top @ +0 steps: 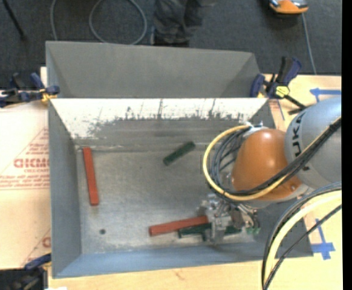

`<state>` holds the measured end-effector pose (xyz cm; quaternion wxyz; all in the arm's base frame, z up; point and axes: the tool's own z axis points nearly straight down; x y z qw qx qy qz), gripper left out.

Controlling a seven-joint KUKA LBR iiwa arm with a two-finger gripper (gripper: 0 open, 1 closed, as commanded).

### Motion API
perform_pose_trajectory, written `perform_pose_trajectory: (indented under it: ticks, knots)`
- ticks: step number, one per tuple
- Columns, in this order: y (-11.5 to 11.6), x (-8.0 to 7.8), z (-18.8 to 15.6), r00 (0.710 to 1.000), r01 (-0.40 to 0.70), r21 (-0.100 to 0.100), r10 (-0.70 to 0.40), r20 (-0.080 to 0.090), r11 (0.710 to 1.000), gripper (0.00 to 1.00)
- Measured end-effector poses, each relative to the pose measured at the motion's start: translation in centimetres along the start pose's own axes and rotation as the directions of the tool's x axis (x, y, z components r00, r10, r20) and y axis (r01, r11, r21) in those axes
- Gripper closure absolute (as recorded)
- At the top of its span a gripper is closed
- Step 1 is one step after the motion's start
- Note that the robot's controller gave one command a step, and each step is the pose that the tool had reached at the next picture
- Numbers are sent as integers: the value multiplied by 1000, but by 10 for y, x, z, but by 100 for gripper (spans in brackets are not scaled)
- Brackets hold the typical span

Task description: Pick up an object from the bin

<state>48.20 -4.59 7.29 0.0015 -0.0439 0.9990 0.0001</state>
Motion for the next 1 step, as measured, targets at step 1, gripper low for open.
perform_pose_trajectory:
  ticks: [1]
  knots:
    - [13,-25,-186,999,38,3,-38,9,999,100]
